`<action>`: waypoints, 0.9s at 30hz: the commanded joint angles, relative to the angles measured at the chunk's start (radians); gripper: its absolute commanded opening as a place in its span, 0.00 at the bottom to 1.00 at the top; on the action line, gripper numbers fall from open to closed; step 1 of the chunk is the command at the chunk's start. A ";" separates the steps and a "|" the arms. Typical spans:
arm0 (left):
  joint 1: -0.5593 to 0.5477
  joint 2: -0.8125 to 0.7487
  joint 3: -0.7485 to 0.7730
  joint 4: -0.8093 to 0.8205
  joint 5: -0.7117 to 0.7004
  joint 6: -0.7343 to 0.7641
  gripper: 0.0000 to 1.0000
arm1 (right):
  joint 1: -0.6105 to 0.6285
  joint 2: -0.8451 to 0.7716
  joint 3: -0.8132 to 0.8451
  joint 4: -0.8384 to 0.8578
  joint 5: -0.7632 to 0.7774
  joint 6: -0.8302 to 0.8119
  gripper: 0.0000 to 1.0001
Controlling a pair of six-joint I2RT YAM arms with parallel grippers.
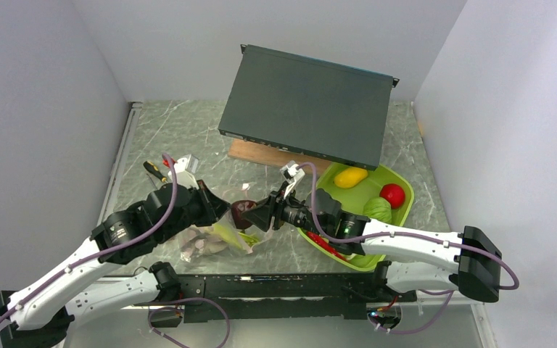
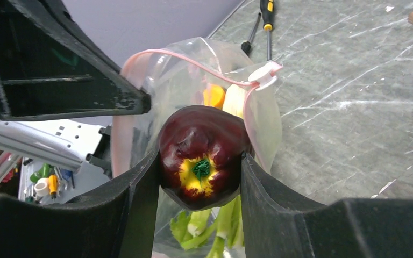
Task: Place the food in the zip-top bag and seal the zipper
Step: Place the fake fruit in the zipper food storage bag.
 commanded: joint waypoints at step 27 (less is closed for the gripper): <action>0.002 -0.047 -0.013 0.167 0.112 -0.081 0.00 | 0.022 0.159 0.148 0.071 0.170 -0.007 0.62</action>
